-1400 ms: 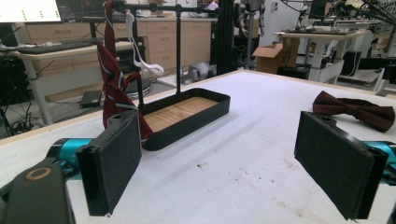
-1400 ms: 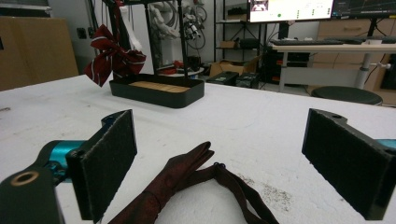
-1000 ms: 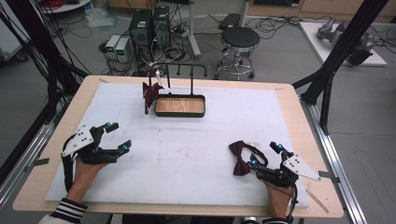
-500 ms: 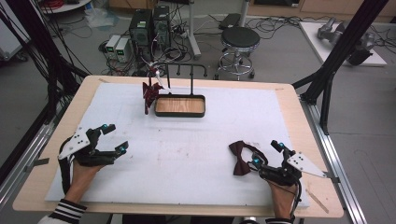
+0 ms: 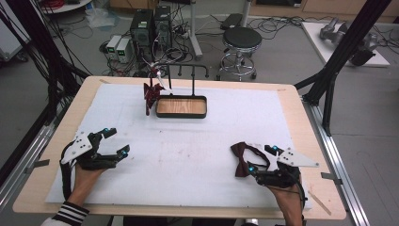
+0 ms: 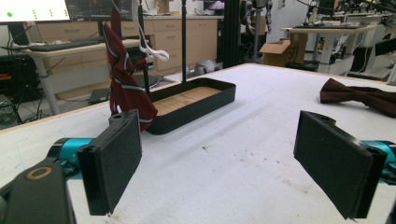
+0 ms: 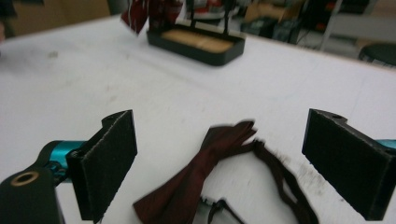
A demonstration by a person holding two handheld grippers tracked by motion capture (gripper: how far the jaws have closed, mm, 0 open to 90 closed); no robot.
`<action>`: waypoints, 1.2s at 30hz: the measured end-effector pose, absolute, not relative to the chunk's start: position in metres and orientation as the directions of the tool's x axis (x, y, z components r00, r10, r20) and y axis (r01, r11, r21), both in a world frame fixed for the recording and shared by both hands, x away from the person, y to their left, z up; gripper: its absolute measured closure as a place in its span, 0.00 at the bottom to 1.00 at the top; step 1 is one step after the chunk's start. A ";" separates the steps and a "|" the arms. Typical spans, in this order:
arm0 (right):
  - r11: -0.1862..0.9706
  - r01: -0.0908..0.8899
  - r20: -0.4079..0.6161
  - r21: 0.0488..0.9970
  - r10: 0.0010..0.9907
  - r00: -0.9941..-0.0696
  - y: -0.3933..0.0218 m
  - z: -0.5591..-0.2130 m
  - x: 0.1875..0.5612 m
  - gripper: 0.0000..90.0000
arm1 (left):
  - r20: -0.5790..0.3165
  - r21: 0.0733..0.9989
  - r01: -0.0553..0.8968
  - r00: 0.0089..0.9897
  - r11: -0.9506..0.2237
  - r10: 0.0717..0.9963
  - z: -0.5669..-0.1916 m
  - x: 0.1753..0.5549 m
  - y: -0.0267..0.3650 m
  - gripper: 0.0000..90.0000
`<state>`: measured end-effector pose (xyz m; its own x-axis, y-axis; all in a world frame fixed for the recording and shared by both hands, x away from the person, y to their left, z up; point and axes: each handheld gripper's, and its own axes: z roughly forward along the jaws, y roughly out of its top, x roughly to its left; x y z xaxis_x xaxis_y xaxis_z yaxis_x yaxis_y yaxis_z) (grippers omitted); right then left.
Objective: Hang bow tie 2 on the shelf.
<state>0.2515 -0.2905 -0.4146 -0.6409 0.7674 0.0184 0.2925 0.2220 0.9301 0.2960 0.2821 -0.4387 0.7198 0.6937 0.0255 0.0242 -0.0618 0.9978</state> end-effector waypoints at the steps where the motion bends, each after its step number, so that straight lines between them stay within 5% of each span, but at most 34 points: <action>1: 0.244 0.306 0.014 0.920 0.761 -0.648 -0.289 -0.414 0.252 0.10 | 0.026 0.998 0.025 0.720 -0.064 0.693 -0.439 0.296 0.282 0.17; 19: 0.458 0.523 0.006 0.719 0.748 -0.663 -0.261 -0.404 0.263 0.11 | 0.022 0.999 0.003 0.701 -0.034 0.713 -0.443 0.290 0.287 0.17; 36: 0.488 0.610 0.028 0.625 0.766 -0.642 -0.255 -0.413 0.269 0.38 | 0.020 0.999 0.007 0.692 -0.035 0.722 -0.444 0.289 0.290 0.17</action>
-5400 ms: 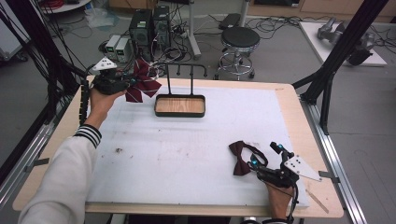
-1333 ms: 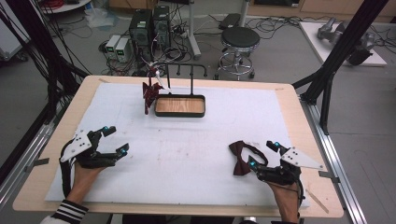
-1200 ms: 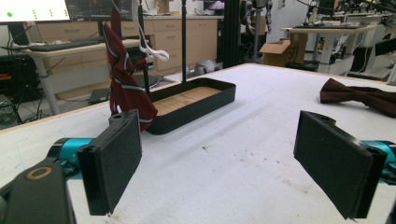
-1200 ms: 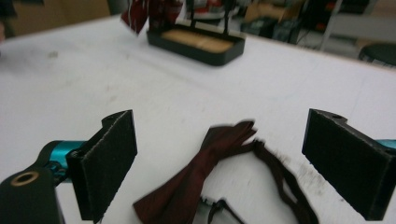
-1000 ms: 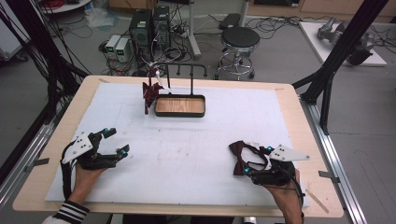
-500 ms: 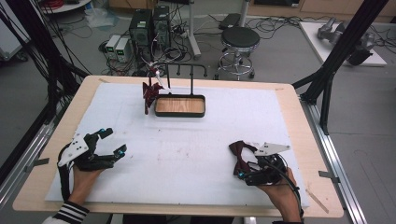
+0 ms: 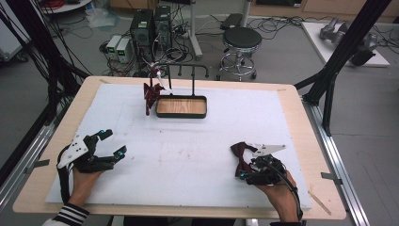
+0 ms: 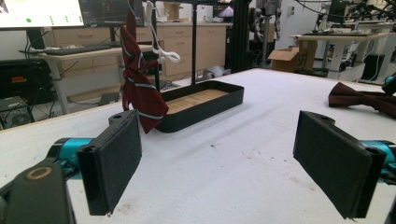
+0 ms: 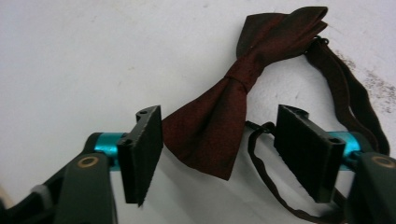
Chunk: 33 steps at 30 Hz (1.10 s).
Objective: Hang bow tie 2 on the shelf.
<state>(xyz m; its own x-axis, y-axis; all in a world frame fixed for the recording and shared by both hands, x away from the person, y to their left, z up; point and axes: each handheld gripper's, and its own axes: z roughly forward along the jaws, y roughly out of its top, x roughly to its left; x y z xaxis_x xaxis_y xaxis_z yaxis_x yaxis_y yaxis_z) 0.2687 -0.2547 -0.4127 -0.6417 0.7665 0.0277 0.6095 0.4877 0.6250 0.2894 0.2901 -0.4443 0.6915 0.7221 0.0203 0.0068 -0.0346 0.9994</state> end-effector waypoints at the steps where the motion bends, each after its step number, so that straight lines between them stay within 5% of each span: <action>1: 0.484 0.615 0.030 0.623 0.770 -0.638 -0.255 -0.413 0.269 0.39 | 0.020 0.999 0.007 0.692 -0.035 0.722 -0.444 0.289 0.290 0.17; 16: 0.508 0.646 0.048 0.570 0.765 -0.643 -0.250 -0.417 0.277 0.60 | 0.020 0.999 0.007 0.687 -0.034 0.726 -0.445 0.288 0.292 0.18; 24: 0.527 0.661 0.042 0.534 0.765 -0.643 -0.249 -0.419 0.279 0.91 | 0.017 0.999 0.012 0.687 -0.034 0.727 -0.446 0.288 0.293 0.18; 33: 0.536 0.625 0.018 0.567 0.751 -0.660 -0.247 -0.417 0.279 0.94 | 0.017 0.999 0.013 0.686 -0.035 0.728 -0.448 0.287 0.293 0.18</action>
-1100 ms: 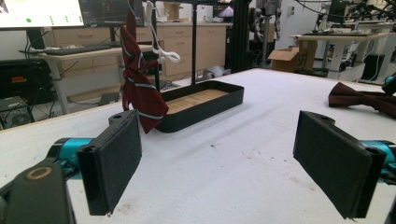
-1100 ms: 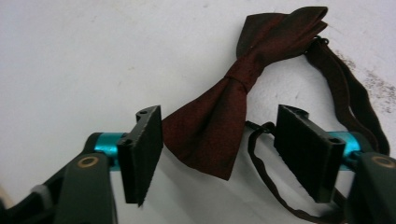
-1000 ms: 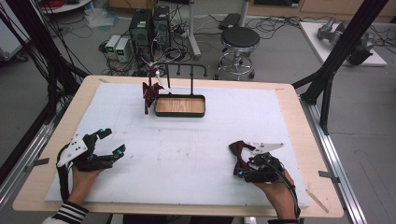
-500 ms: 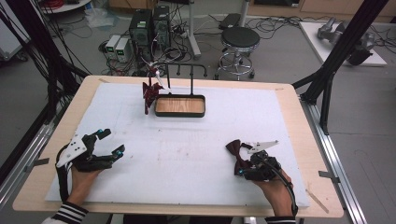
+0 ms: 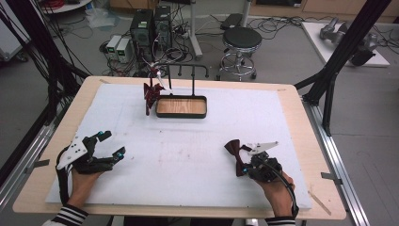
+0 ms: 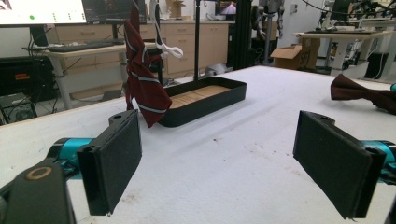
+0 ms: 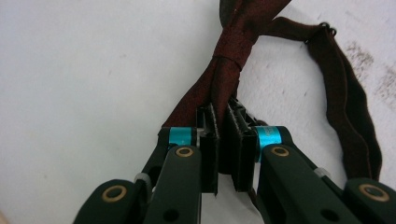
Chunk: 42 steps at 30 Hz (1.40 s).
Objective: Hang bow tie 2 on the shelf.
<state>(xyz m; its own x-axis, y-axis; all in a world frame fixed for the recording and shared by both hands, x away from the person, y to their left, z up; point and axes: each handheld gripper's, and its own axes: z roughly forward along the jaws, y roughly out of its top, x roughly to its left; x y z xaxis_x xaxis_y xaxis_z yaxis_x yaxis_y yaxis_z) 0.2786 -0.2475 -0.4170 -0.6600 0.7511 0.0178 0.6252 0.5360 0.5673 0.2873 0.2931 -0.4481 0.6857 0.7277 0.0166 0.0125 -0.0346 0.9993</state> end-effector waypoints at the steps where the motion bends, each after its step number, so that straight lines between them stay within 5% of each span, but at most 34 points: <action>1: 0.531 0.624 0.020 0.573 0.752 -0.658 -0.248 -0.417 0.278 0.94 | 0.018 0.999 0.014 0.687 -0.038 0.726 -0.448 0.287 0.293 0.18; 25: 0.284 0.406 0.041 0.869 0.776 -0.630 -0.249 -0.376 0.284 0.94 | 0.026 0.999 0.010 0.683 -0.045 0.730 -0.452 0.286 0.288 0.18; 42: 0.121 0.283 0.083 0.951 0.786 -0.613 -0.239 -0.343 0.317 0.94 | 0.034 0.999 -0.004 0.678 -0.043 0.735 -0.452 0.285 0.289 0.18</action>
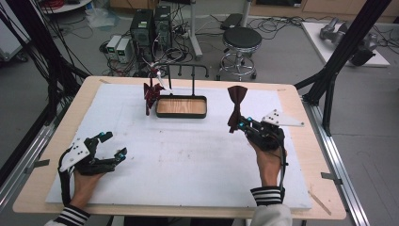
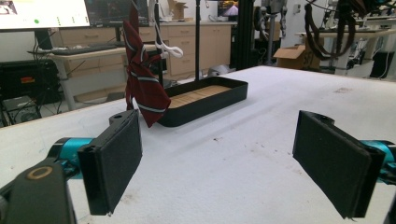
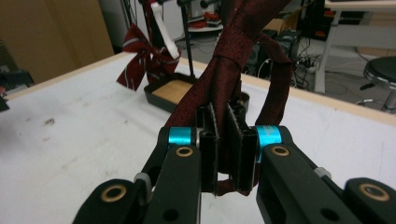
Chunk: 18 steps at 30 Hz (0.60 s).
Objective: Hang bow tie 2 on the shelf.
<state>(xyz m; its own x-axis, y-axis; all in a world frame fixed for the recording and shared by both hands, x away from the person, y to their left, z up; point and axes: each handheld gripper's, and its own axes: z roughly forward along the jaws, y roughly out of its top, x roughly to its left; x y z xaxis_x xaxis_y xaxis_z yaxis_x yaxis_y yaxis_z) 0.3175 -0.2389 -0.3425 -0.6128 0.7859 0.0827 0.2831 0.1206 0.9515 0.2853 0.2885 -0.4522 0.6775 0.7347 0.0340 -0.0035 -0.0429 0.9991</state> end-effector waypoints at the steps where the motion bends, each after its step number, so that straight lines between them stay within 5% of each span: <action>1: 0.120 0.279 0.080 0.953 0.787 -0.612 -0.238 -0.340 0.320 0.94 | 0.034 0.999 -0.004 0.677 -0.043 0.735 -0.452 0.285 0.289 0.18; 18: 0.108 0.237 0.059 0.965 0.796 -0.603 -0.217 -0.318 0.362 0.94 | 0.031 0.999 -0.009 0.677 -0.034 0.736 -0.453 0.285 0.289 0.18</action>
